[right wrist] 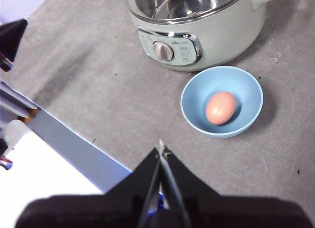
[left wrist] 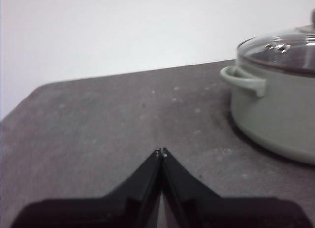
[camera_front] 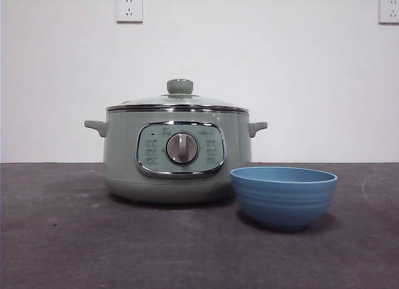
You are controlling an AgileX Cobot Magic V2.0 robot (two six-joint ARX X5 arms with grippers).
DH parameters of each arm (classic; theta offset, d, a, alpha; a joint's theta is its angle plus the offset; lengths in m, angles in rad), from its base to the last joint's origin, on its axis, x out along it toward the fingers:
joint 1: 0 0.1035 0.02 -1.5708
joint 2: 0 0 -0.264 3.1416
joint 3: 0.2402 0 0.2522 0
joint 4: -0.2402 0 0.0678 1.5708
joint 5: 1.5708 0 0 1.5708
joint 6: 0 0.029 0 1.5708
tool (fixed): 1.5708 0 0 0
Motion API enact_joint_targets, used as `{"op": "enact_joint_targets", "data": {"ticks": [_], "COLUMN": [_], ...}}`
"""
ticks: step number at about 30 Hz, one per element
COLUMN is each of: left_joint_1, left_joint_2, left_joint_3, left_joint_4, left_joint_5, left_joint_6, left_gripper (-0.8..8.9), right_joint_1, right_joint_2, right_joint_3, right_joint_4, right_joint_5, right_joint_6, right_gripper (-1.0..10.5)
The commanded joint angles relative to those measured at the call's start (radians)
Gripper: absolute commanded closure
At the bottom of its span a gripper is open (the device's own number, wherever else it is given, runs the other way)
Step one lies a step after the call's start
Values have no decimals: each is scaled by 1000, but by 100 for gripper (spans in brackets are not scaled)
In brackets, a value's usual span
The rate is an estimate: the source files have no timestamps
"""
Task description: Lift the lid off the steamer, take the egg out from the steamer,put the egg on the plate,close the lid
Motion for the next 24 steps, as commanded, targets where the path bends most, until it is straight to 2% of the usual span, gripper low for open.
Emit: {"op": "enact_joint_targets", "data": {"ticks": [1,8,24], "left_joint_1": [4,5,5], "left_joint_2": [-40,-78,-77], "left_joint_3": [-32,-32,-32], "left_joint_4": [-32,-131,-135], "left_joint_5": [-28,-19,-23], "left_joint_6": [-61,-67,-66], "left_gripper": [817,817,817], "right_joint_1": [2,2,2], "right_joint_2": [-2,-2,-2], "right_joint_3": [-1,-1,-1], "right_joint_4": [6,5,5], "right_joint_5": [3,3,3], "right_joint_6": [9,9,9], "right_gripper": [946,946,946]}}
